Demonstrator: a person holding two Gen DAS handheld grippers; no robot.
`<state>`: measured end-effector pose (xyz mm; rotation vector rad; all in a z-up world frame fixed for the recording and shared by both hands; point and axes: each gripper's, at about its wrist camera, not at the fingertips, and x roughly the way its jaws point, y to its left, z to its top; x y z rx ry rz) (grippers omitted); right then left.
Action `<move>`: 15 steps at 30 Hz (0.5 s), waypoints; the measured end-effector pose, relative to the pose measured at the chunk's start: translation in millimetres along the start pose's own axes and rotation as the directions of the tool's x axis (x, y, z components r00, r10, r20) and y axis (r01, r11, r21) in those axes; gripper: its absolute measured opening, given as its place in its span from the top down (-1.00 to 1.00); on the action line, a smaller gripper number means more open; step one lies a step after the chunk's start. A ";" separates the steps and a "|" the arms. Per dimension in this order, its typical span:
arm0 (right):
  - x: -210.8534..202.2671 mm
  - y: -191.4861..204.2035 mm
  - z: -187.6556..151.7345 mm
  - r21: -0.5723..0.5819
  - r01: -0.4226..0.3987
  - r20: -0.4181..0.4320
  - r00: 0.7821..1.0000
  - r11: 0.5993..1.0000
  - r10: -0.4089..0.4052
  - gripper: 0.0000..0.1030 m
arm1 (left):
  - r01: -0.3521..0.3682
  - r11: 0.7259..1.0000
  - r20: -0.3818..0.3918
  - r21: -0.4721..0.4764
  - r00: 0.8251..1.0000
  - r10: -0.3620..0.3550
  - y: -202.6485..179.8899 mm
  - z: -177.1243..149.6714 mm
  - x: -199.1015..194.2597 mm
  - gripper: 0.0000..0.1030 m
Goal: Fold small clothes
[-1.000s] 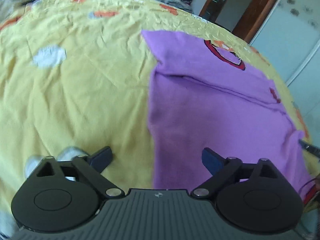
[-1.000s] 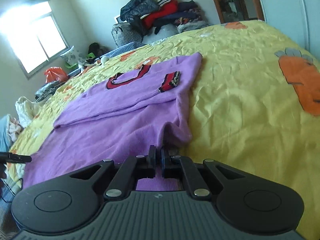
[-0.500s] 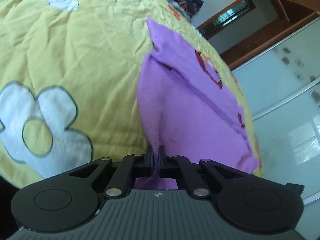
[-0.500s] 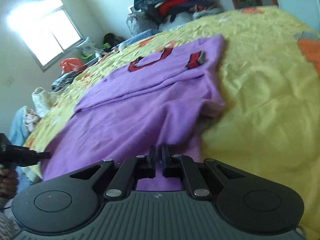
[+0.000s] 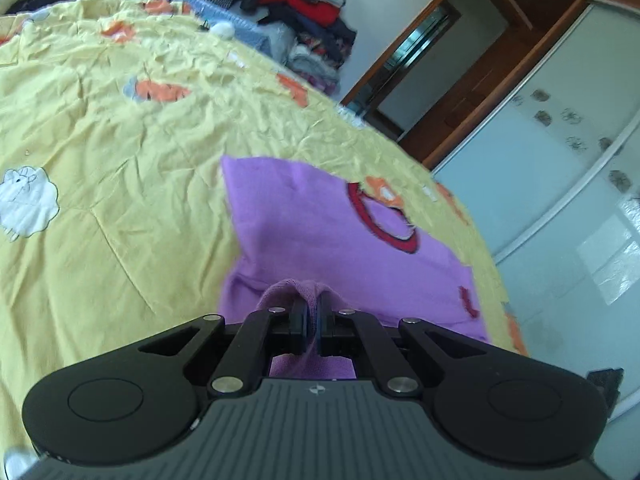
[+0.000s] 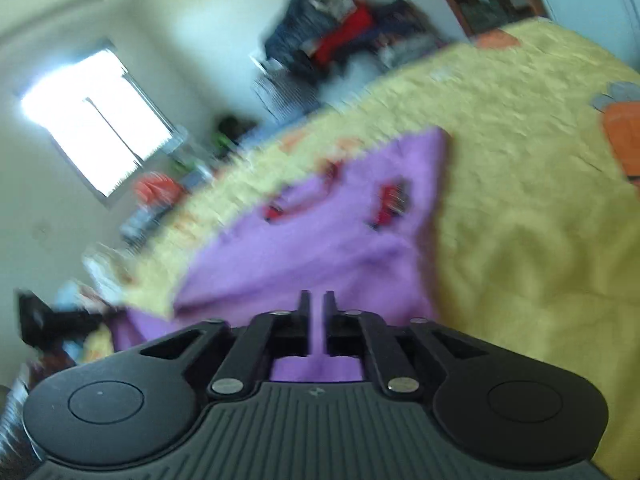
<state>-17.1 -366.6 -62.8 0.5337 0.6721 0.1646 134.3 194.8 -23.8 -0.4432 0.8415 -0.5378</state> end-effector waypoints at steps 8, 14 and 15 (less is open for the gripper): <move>-7.0 -7.5 -43.5 -0.019 -0.010 -0.012 1.000 1.000 0.010 -0.67 | -0.011 0.998 -0.054 -0.065 0.999 0.007 38.7 -40.0 -1.8 0.86; 8.8 -5.3 -25.1 -0.026 -0.082 0.020 0.996 0.996 0.082 0.91 | 0.041 0.990 -0.062 -0.133 0.997 -0.050 49.8 -51.4 8.9 0.94; 8.1 0.6 -19.7 -0.059 -0.064 0.025 0.998 0.996 0.065 0.91 | 0.058 0.990 -0.063 -0.126 0.996 -0.067 46.2 -50.1 11.0 0.95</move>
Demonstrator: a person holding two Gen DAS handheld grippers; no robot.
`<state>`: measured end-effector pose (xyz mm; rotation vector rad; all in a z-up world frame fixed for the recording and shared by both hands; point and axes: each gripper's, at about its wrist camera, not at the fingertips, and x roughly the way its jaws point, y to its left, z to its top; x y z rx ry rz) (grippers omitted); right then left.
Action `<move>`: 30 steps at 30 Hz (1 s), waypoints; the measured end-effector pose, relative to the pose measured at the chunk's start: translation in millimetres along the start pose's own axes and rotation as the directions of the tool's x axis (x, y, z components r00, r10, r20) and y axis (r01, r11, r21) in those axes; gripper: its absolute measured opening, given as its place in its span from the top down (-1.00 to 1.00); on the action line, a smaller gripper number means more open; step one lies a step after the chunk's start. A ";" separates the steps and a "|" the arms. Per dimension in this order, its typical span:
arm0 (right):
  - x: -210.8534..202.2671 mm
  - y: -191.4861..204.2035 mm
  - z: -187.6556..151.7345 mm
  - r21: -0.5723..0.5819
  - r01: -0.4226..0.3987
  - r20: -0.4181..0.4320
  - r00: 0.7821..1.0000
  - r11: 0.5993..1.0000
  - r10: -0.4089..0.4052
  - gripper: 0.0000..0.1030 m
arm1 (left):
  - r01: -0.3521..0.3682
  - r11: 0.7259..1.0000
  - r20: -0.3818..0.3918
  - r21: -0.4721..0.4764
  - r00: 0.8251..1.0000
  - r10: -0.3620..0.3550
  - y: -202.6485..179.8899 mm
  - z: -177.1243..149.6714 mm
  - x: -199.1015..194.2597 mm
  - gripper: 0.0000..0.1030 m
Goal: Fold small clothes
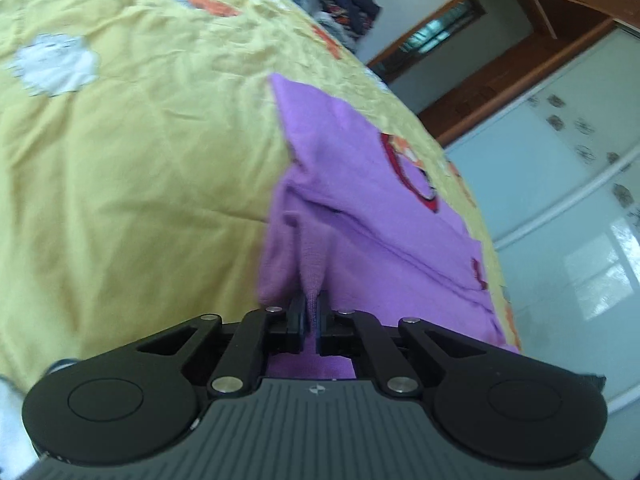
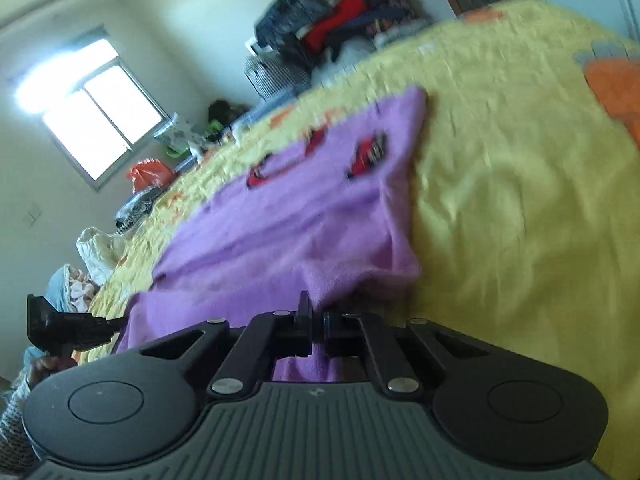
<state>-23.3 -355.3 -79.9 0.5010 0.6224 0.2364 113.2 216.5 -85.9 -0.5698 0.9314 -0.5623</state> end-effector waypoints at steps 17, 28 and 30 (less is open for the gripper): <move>-1.4 -17.1 39.7 0.013 0.138 -0.027 0.990 0.990 -0.138 -0.51 | 0.000 0.998 -0.013 0.066 1.000 0.000 -14.3 2.1 -17.7 0.53; -72.3 1.0 -48.7 0.223 0.025 0.033 0.999 0.975 -0.033 -0.51 | 0.194 0.952 -0.120 -0.239 0.966 -0.227 21.6 -52.8 -14.7 0.32; -74.2 1.4 -54.0 0.228 0.020 0.023 0.999 0.974 -0.026 -0.51 | 0.213 0.925 -0.104 -0.315 0.961 -0.256 28.8 -56.2 -10.4 0.32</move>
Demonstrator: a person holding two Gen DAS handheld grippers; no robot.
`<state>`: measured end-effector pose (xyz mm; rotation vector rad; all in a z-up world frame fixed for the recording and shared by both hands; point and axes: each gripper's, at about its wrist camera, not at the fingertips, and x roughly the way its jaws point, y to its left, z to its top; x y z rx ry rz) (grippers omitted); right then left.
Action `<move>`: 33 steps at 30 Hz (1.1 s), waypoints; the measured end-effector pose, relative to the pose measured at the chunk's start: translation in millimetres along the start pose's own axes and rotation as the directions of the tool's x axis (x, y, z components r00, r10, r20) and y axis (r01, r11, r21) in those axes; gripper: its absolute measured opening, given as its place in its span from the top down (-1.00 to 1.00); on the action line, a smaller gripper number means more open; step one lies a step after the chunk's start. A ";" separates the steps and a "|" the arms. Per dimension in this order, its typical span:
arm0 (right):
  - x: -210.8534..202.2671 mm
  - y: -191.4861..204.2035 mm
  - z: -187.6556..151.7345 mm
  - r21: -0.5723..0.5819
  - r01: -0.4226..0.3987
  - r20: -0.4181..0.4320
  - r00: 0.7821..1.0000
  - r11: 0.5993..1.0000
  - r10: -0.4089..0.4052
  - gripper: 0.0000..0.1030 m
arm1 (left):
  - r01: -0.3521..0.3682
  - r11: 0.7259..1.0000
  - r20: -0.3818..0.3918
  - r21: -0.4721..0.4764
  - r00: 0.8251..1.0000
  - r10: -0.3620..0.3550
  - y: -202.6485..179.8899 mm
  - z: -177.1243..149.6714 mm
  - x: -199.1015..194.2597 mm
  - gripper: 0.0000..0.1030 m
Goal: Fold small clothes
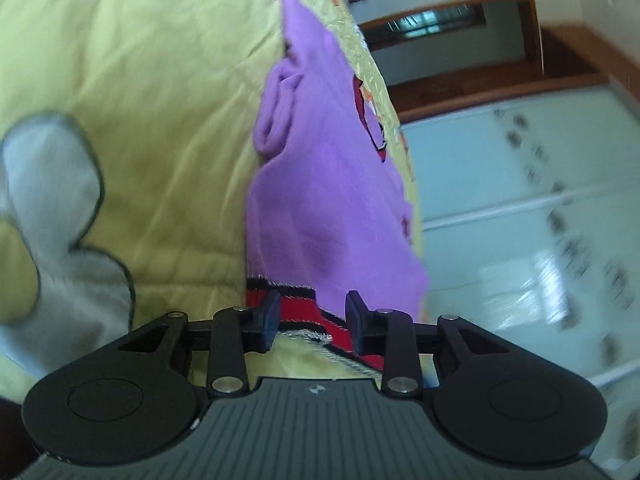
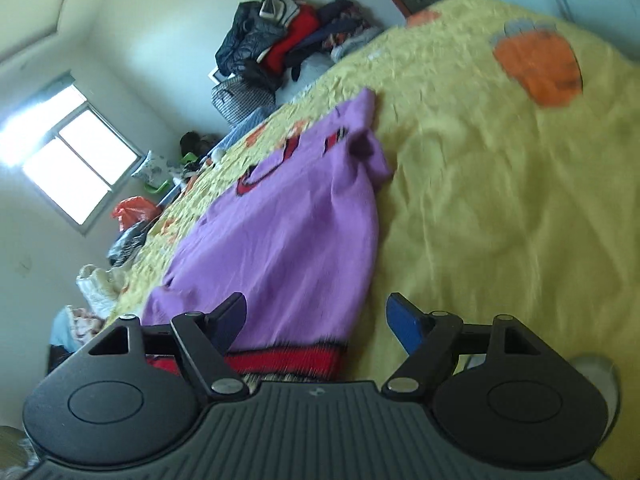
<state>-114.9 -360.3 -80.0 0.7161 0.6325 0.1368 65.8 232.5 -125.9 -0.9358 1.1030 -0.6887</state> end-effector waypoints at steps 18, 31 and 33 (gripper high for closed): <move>0.4 14.6 -5.7 -0.075 0.032 -0.020 0.999 0.997 -0.033 -0.51 | -0.120 0.992 -0.040 0.045 0.992 0.122 -16.4 8.0 16.5 0.94; -6.5 1.2 -15.0 -0.008 0.057 -0.039 0.998 0.998 -0.058 -0.51 | -0.140 0.989 0.014 0.040 0.990 0.139 -5.3 2.2 1.6 0.94; 0.6 1.0 -16.7 -0.009 0.026 -0.039 0.999 1.000 -0.026 -0.51 | -0.142 0.989 0.015 0.049 0.990 0.141 -7.5 3.1 4.1 0.94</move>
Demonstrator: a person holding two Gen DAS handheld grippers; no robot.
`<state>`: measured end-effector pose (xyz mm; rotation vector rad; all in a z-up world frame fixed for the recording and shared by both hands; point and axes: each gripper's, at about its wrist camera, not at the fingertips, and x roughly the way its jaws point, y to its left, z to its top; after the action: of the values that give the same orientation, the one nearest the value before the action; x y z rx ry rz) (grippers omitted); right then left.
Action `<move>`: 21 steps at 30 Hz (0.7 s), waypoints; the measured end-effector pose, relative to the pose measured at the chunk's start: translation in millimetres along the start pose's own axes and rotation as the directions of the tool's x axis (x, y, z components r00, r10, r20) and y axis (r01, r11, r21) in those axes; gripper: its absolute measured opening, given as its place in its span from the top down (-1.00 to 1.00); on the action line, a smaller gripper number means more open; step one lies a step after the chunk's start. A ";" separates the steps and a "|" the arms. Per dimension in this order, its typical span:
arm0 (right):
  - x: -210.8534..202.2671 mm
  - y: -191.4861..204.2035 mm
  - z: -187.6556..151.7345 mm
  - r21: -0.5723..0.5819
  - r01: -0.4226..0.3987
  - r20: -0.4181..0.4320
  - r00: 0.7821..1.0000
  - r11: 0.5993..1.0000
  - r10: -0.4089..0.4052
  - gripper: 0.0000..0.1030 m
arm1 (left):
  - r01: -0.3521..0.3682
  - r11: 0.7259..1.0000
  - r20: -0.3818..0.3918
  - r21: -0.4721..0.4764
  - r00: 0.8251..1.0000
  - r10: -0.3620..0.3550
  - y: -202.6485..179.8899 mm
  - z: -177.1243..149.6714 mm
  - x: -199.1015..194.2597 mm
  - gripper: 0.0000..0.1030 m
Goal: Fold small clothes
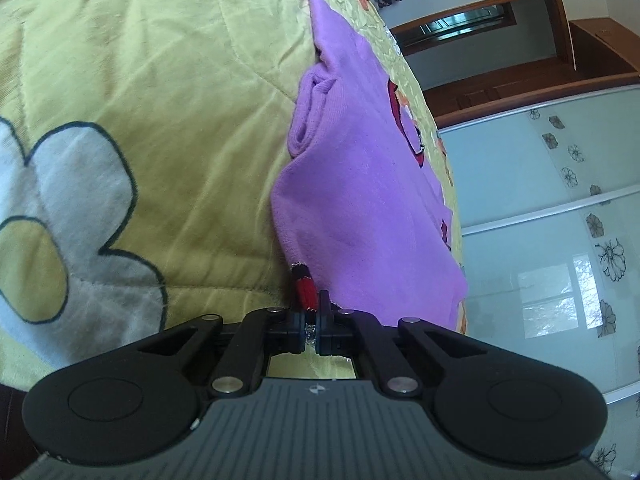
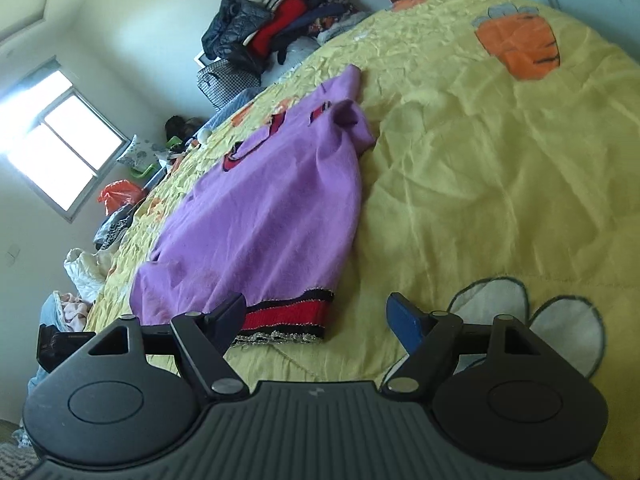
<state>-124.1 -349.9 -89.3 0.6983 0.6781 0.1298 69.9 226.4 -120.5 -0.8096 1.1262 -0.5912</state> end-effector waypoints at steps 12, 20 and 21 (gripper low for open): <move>-5.6 9.7 -7.3 -0.044 -0.067 0.116 0.991 0.997 0.072 0.93 | 0.013 0.996 0.076 0.084 0.997 -0.019 -9.7 -11.4 -8.1 0.95; -38.8 29.1 3.1 -0.078 -0.123 0.197 0.971 0.989 0.136 0.93 | 0.047 0.985 0.169 0.167 0.983 -0.076 -39.7 -35.6 -43.1 0.95; -42.5 32.6 4.3 -0.074 -0.145 0.195 0.968 0.987 0.157 0.93 | 0.044 0.983 0.177 0.178 0.981 -0.076 -44.0 -39.8 -48.6 0.95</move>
<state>-151.1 -341.2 -43.7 0.6957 0.4259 0.2162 15.5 227.6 -66.4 -0.7336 0.8725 -0.6423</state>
